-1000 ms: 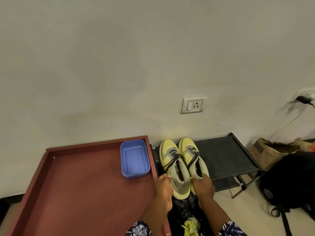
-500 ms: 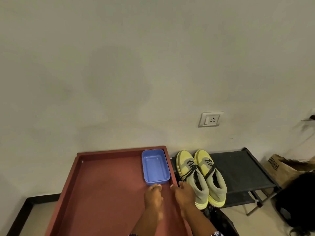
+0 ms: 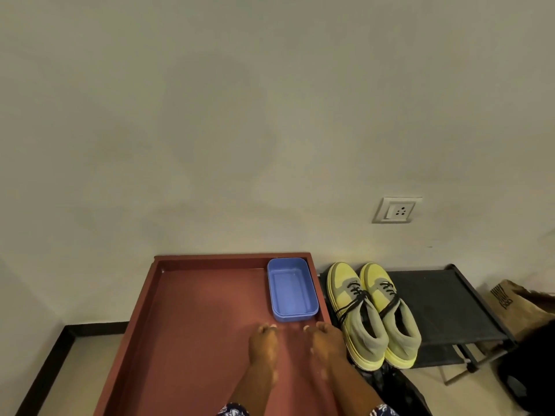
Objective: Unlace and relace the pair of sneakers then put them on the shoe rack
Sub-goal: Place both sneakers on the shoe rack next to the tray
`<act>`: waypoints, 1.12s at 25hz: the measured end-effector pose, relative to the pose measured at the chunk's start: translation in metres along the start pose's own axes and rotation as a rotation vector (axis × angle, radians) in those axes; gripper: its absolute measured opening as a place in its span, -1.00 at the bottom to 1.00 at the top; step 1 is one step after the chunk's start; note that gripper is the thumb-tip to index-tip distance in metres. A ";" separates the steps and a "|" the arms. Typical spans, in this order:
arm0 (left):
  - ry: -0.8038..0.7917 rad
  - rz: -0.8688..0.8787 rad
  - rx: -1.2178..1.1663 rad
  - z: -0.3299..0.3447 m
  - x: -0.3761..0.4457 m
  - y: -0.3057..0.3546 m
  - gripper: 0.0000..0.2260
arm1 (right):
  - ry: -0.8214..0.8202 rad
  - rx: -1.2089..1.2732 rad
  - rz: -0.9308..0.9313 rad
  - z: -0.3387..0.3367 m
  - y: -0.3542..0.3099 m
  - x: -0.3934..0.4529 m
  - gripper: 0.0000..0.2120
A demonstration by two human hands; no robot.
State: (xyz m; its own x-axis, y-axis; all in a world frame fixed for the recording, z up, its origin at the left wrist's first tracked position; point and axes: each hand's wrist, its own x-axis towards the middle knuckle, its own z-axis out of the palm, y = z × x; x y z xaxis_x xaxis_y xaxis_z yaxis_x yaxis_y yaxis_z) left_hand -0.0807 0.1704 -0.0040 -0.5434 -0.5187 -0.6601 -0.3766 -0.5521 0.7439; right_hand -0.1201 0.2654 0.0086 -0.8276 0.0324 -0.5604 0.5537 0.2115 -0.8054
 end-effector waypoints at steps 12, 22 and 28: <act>-0.044 -0.037 0.024 0.028 0.056 0.001 -0.69 | 0.079 0.400 0.169 0.034 0.010 0.063 -0.81; 0.134 0.075 0.057 0.042 0.076 0.002 -0.61 | 0.153 0.535 0.264 0.040 0.007 0.071 -0.84; 0.126 0.094 0.166 0.040 0.088 -0.001 -0.55 | 0.182 0.602 0.264 0.041 0.009 0.071 -0.88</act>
State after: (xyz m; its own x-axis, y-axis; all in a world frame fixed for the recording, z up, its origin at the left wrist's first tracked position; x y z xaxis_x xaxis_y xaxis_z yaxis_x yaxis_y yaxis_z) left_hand -0.1581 0.1516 -0.0587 -0.4878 -0.6463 -0.5869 -0.4527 -0.3876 0.8030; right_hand -0.1703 0.2291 -0.0462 -0.6309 0.1831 -0.7539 0.6507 -0.4043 -0.6428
